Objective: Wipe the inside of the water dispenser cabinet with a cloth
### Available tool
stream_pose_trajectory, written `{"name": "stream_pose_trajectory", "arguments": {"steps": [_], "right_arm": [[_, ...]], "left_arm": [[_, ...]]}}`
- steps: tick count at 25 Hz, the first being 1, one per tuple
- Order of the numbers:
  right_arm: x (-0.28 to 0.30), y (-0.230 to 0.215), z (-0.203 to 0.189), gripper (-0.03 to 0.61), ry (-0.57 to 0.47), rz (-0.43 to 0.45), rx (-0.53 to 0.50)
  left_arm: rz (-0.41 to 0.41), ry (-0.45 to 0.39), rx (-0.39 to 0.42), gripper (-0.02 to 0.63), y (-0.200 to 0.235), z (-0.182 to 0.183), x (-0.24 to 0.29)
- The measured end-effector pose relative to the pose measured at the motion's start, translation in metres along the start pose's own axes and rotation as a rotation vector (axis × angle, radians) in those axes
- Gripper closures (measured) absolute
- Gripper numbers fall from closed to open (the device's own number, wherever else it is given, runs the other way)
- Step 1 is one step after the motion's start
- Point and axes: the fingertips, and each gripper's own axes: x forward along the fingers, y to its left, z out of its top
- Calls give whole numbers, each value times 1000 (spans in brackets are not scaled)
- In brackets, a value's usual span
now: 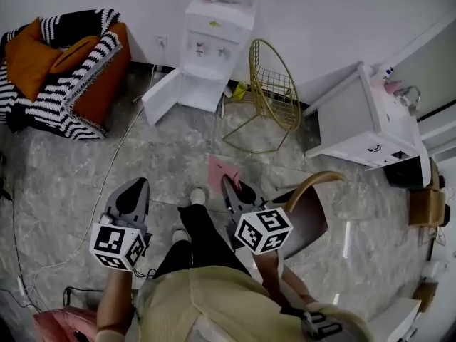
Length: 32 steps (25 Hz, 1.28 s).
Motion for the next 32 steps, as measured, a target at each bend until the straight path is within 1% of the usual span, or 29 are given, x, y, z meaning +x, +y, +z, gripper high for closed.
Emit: {"name": "stream_pose_trajectory", "arguments": {"steps": [6,11,14,17,20,23,26,32], "right_arm": [[78,-54,31,552,-7,-22,-2],[148,-106,64,552,25,-20,-20],[185,-130,77,552,44,-16,-15],[214,-154,85,552,64,-19,-11],[240,-177,91,552,80,-21,-2],[265,-195,91,552,102,-23,8],[288,-213,84,552,127,-31,16],[329,-233,49,552,189,-73,78]], "left_arm": [[6,-21,-4,597,36,17,80],[4,-26,4,598,62,37,166],[-2,-29,-11,597,77,49,214],[-5,-29,-14,597,85,49,255],[-15,-2,-1,597,95,45,293],[-16,27,-1,597,109,40,327],[-17,39,-7,597,121,31,358],[-13,63,-20,597,146,5,400]]}}
